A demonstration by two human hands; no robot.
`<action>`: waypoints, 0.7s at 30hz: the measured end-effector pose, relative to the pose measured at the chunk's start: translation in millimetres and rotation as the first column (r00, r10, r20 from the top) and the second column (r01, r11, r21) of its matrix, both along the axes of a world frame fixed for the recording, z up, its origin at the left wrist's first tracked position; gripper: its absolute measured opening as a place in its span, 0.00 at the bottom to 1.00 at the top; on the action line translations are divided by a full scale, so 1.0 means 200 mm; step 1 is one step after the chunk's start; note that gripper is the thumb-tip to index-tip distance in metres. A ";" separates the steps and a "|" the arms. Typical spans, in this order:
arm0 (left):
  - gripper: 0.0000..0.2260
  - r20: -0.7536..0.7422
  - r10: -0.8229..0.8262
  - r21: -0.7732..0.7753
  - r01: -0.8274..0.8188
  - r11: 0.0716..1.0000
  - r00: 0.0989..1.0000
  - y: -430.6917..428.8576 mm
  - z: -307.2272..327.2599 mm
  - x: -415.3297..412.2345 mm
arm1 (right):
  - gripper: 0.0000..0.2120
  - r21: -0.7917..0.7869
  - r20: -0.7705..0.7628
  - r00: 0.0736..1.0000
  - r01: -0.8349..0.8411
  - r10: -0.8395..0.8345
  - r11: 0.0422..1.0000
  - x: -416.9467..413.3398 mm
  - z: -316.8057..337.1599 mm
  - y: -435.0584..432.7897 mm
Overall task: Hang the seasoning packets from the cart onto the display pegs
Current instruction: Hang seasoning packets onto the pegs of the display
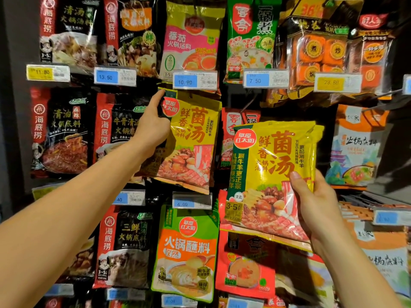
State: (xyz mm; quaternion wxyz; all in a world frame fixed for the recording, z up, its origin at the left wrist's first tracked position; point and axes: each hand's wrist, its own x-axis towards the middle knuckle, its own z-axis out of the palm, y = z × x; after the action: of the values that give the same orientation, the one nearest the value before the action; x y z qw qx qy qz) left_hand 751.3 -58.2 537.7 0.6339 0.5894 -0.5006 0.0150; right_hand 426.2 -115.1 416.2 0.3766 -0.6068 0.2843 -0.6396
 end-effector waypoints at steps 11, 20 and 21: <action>0.28 0.409 0.354 -0.039 -0.371 0.928 0.841 0.04 -0.18 -0.15 | 0.10 -0.030 0.027 1.000 0.012 -0.011 0.999 0.05 0.01 0.05; 0.49 0.066 -0.398 -0.010 0.399 0.917 0.915 0.08 -0.34 -0.54 | 0.13 -0.049 0.051 0.996 -0.075 0.078 0.996 0.20 0.02 0.14; 0.49 0.070 -0.384 -0.049 0.388 0.920 0.921 0.07 -0.35 -0.53 | 0.14 -0.051 0.057 0.994 -0.085 0.088 0.995 0.20 0.03 0.15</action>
State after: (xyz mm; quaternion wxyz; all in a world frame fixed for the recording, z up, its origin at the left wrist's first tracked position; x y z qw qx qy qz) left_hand 644.4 -44.5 468.5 0.6274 0.4586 -0.6246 -0.0775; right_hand 467.2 -86.0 422.3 0.3975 -0.6081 0.2309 -0.6472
